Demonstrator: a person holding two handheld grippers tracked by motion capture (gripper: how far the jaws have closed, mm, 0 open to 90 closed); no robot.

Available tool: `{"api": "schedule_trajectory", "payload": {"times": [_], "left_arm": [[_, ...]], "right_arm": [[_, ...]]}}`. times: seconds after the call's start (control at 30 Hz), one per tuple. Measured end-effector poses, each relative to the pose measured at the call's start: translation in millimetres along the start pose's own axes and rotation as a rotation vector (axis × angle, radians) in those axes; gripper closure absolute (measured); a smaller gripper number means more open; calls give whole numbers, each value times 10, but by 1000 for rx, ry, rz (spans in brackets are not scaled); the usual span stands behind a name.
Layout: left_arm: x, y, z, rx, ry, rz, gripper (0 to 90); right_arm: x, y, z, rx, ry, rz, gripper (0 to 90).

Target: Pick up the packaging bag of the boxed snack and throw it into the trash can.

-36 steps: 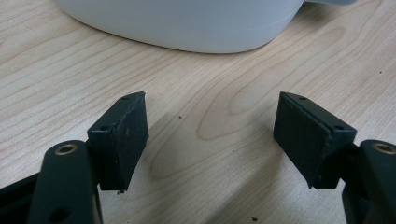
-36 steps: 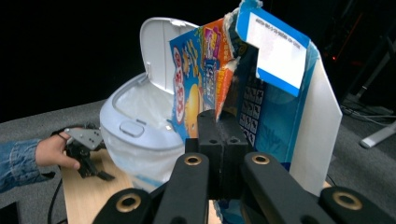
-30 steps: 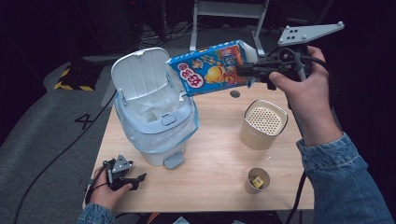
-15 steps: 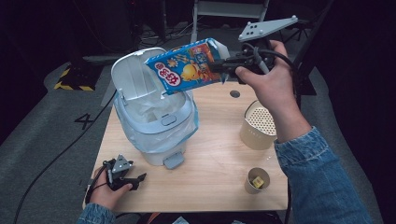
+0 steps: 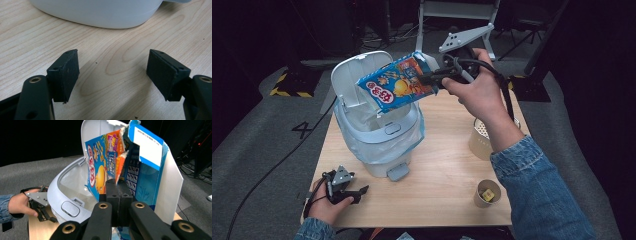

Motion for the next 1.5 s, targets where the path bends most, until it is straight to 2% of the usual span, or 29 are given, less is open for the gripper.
{"api": "schedule_trajectory", "payload": {"times": [0.03, 0.27, 0.4, 0.63, 0.7, 0.73, 0.77, 0.87, 1.0, 1.13, 1.17, 1.27, 1.3, 1.33, 1.43, 1.47, 1.5], "left_arm": [[1, -1, 1, -1, -1, 0, 266], [0, -1, 1, -2, 0, 0, 266], [-3, 1, 0, -3, 0, -5, 266], [-3, 1, 0, -3, 0, -5, 266], [-2, 0, 0, -3, 0, -4, 266], [-3, 1, 0, -3, 0, -5, 266], [-2, 0, 0, -4, 0, -4, 266], [-3, 2, -1, -1, 1, -4, 266], [-3, 2, -1, -1, 1, -4, 266], [-3, 2, -1, -1, 1, -4, 266], [-4, 2, -1, -2, 1, -5, 266], [-4, 2, -1, -2, 0, -4, 266], [-4, 2, -1, -2, 0, -4, 265], [-2, 2, -1, -2, 0, -2, 265], [-6, 1, 0, -4, 0, -6, 265], [-6, 1, 0, -4, 0, -6, 265], [-7, 2, 0, -3, 0, -6, 265]], "right_arm": [[-19, -2, -55, -20, -2, 15, 900], [-60, -17, -191, -53, 8, 33, 900], [-109, -31, -318, -89, 10, 63, 900], [-132, -67, -426, -146, 3, 90, 900], [-129, -32, -460, -113, -13, 87, 663], [-117, -11, -467, -94, -30, 85, 578], [-109, 3, -458, -81, -44, 88, 546], [-95, 57, -370, 6, -68, 72, 429], [-59, 27, -236, 54, -67, 49, 415], [-14, -65, -124, 62, -71, 30, 400], [25, -149, -14, 70, -77, 14, 397], [75, -275, 132, 74, -86, -13, 383], [75, -275, 132, 74, -86, -13, 383], [120, -408, 255, 63, -106, -25, 372], [164, -590, 416, 47, -129, -34, 356], [164, -590, 416, 47, -129, -34, 356], [191, -739, 548, 45, -144, -53, 351]]}}
Point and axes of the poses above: each handheld gripper's, and its own axes: z roughly backward along the jaws, y roughly out of its top, x roughly to its right, the point moved 9 cm from there along -z, roughly forward along the jaws, and after that the axes turned 4 degrees about z, right-handed, at the moved point
